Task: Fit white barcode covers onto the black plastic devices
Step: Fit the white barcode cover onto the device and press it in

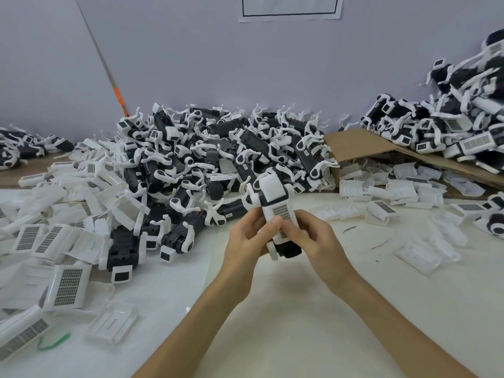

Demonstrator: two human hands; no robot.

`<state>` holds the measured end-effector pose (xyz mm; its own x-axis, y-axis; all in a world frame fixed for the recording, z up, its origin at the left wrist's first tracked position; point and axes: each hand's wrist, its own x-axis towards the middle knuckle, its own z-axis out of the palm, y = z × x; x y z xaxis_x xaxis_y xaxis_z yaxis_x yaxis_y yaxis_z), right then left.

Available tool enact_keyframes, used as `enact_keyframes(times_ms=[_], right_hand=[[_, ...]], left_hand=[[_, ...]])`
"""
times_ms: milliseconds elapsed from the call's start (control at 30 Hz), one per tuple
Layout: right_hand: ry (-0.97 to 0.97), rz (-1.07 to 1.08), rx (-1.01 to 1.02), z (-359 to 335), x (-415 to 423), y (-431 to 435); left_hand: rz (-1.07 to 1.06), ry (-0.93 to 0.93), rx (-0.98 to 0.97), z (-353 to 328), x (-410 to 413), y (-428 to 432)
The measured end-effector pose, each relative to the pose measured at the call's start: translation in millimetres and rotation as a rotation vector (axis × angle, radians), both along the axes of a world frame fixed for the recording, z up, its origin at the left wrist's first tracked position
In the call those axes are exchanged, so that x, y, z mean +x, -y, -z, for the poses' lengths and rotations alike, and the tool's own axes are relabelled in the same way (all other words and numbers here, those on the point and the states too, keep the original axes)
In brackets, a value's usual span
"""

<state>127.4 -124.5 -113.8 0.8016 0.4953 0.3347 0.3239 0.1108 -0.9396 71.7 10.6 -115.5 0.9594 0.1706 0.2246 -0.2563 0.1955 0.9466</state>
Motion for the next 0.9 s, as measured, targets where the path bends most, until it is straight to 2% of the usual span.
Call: enact_keyframes(times_ms=[133,300,467,600,667,733,900], right_hand=[[0.134,0.02,-0.109,2.5,-3.8,0.1],[0.384,0.175,-0.163,1.7,-7.5,0.3],[0.333,0.153,-0.209,-2.2,0.1,3.0],[0.298,0.322,-0.06,-10.2,8.8,17.9],[0.262,0.314,-0.058,-17.7,13.4,24.3],[0.239,0.189,-0.099,-26.1,14.5,28.1],[0.426,-0.003,-0.439,-54.7,11.4,30.7]], left_hand=[[-0.011,-0.046,-0.081,-1.0,1.0,-4.3],[-0.005,-0.012,-0.062,-1.9,0.0,-4.5],[-0.029,-0.026,-0.072,-1.7,1.0,-5.0],[-0.015,-0.045,-0.071,-3.6,0.3,-4.7],[-0.027,-0.071,0.009,-2.7,0.4,-4.4],[-0.023,-0.037,0.093,-0.4,-0.2,-2.9],[0.045,0.012,0.394,0.6,-3.8,0.7]])
